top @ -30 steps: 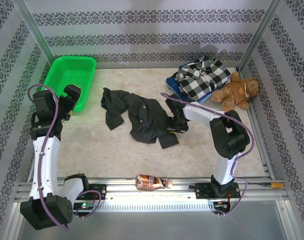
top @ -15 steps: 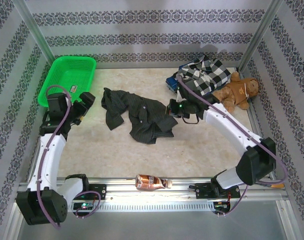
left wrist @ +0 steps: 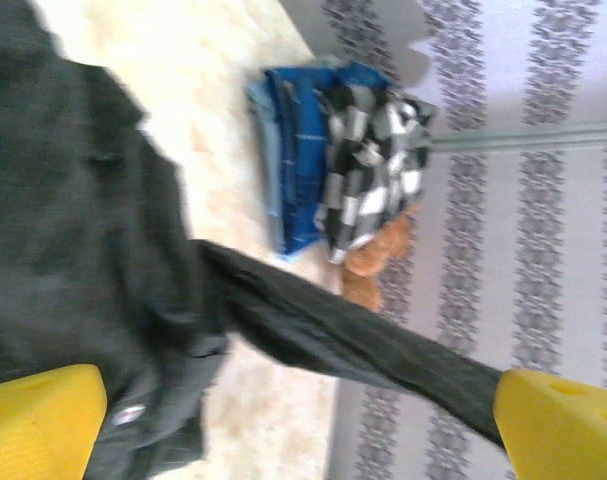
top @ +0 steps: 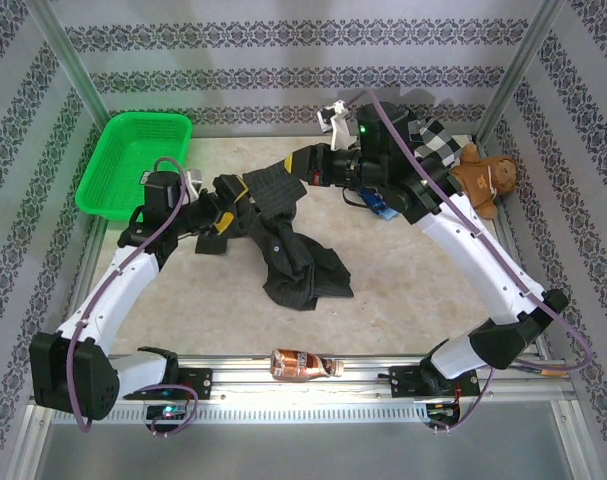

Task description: Fold and stack the long sleeve shirts

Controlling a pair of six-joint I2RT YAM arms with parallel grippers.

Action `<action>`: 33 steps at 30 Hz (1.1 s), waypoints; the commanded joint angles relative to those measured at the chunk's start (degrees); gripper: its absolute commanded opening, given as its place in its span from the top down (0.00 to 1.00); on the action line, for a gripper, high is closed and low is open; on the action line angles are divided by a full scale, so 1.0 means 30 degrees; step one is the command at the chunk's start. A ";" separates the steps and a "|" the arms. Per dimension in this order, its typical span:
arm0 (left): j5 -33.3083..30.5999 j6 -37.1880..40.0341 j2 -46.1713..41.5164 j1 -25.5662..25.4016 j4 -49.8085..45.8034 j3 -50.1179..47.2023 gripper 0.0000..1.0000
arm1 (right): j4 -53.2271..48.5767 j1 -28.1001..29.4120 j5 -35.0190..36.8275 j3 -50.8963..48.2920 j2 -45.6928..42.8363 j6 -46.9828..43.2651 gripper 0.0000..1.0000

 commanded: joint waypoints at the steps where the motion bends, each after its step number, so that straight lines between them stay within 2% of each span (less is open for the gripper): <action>1: 0.1689 -0.4373 0.0309 -0.0414 0.4177 0.0011 0.00 | 0.0267 0.0207 -0.0412 0.0046 0.0862 0.0205 1.00; 7: 0.2150 -0.7343 0.0432 -0.0447 0.5834 -0.0743 0.00 | 0.0984 0.0456 -0.0484 -0.0717 0.1186 0.0454 1.00; 12: 0.2564 -1.1144 0.1381 -0.1007 1.0460 -0.2187 0.00 | 0.0848 0.0640 -0.0258 -0.0658 0.1604 0.0234 1.00; 18: 0.3020 -1.3012 0.2346 -0.1971 1.2542 -0.2753 0.00 | 0.0847 0.0761 -0.0105 -0.0662 0.2091 0.0176 1.00; 20: 0.2894 -1.4143 0.2965 -0.2201 1.4357 -0.2972 0.04 | 0.0775 0.0850 0.0048 -0.0587 0.2269 0.0076 1.00; 23: 0.2652 -1.5231 0.3788 -0.2238 1.6409 -0.2921 0.25 | 0.0759 0.1058 0.0170 -0.0614 0.2418 0.0081 1.00; 25: 0.2574 -1.5529 0.4268 -0.2237 1.7229 -0.2523 0.44 | 0.0734 0.1210 0.0258 -0.0757 0.2462 0.0044 1.00; 28: 0.2947 -1.6011 0.4856 -0.1870 1.8782 -0.2060 0.80 | 0.0489 0.1288 0.0586 -0.1172 0.2241 0.0095 1.00; 30: 0.3539 -1.5965 0.4830 -0.1000 1.9277 -0.1998 0.99 | 0.0267 0.1249 0.1257 -0.1687 0.1613 0.0146 1.00; 31: 0.4137 -1.5424 0.4561 -0.0266 1.8830 -0.1898 1.00 | 0.0120 0.1176 0.1718 -0.2125 0.1124 0.0254 0.98; 32: 0.4697 -1.4611 0.4159 0.0493 1.7844 -0.1686 1.00 | -0.0058 0.1041 0.2149 -0.2571 0.0616 0.0399 0.87; 33: 0.5356 -1.3276 0.3568 0.1390 1.6146 -0.1345 1.00 | -0.0359 0.0851 0.2888 -0.3228 0.0087 0.0694 0.67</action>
